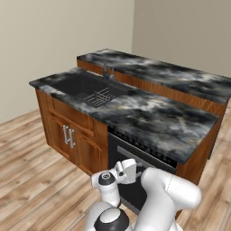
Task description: Open the dishwasher door and pull out the top rack.
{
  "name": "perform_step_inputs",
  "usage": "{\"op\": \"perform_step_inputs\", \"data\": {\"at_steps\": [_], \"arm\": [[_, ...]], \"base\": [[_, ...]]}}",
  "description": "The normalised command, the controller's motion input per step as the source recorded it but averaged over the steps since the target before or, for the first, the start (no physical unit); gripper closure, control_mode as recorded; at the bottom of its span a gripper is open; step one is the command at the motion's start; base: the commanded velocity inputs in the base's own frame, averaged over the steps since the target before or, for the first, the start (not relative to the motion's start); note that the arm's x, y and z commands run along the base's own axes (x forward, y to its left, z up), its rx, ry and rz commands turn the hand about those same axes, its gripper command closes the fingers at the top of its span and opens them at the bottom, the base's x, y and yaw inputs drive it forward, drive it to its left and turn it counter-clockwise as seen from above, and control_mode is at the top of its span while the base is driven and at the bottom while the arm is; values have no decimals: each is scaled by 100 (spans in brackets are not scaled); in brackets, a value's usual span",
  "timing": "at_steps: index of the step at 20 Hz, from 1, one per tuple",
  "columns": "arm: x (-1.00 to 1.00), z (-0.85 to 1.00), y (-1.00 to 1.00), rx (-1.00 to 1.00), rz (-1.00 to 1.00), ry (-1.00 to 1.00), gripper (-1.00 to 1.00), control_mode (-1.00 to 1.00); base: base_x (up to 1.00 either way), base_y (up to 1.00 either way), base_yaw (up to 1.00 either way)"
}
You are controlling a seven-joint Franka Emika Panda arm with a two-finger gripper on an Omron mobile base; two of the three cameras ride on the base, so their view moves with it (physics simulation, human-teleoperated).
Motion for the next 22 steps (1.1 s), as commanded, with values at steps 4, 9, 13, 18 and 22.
{"op": "perform_step_inputs", "data": {"at_steps": [4,9,13,18,22], "arm": [[11,0,-18,-5,1,-1,-100,-100],[10,-1,-17,-1,2,-2,-100,-100],[13,-7,-13,0,6,-3,-100,-100],[12,-10,-19,0,10,-4,-100,-100],[10,-15,-19,0,9,-2,-100,-100]], "base": [[0,0,0],[0,0,0],[0,0,0],[0,0,0],[0,0,0]]}}
